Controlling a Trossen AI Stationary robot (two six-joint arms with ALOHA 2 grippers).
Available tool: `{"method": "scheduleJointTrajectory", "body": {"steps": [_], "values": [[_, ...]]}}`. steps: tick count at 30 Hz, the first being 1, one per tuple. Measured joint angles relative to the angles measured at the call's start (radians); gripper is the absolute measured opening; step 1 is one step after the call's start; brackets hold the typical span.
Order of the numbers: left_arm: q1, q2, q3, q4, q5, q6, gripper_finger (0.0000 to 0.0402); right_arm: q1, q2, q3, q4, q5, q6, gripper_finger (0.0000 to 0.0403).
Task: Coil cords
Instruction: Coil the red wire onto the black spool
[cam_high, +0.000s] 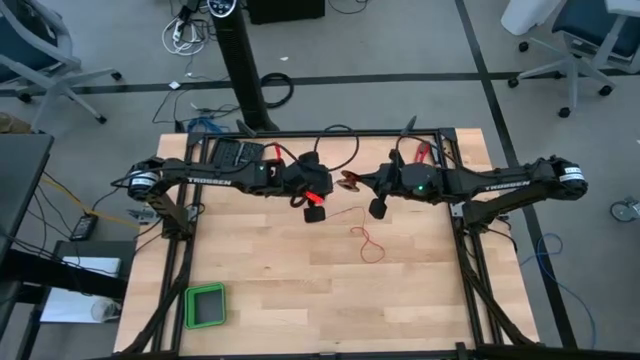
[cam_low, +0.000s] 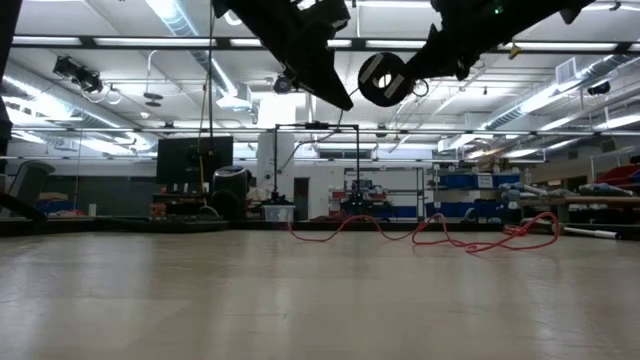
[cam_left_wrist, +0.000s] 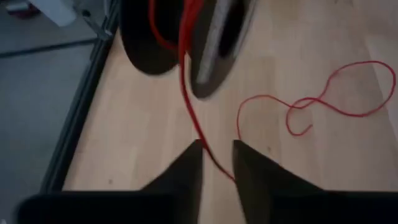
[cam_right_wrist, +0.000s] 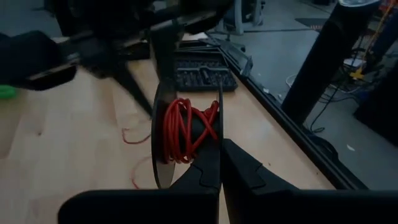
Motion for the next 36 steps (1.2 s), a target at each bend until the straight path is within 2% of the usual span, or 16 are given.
{"method": "scheduleJointTrajectory", "body": {"steps": [4, 7, 14, 23, 27, 32, 36], "values": [[0.0, 0.013, 0.0, -0.052, 0.013, -0.093, 0.0151, -0.001, -0.006, 0.0, -0.025, 0.006, 0.009, 0.0], [-0.001, 0.031, -0.017, -0.043, 0.031, -0.152, 0.0174, -0.004, -0.006, 0.0, -0.033, 0.007, 0.018, 0.0], [-0.005, 0.031, -0.101, -0.029, 0.005, -0.255, 0.0181, -0.004, -0.01, 0.0, -0.041, 0.028, 0.016, 0.0], [-0.005, 0.03, -0.148, -0.021, -0.01, -0.249, 0.018, -0.004, -0.01, 0.0, -0.048, 0.03, 0.005, 0.0], [-0.006, 0.03, -0.164, -0.03, -0.055, -0.222, 0.0149, -0.004, -0.01, 0.0, -0.047, 0.03, 0.0, 0.0], [-0.006, 0.03, -0.164, -0.028, -0.047, -0.198, 0.0023, -0.004, -0.008, 0.0, -0.049, 0.03, -0.003, 0.0001], [-0.006, 0.03, -0.164, -0.008, -0.038, -0.206, 0.0004, -0.004, -0.008, 0.0, -0.044, 0.046, 0.006, 0.0]]}}
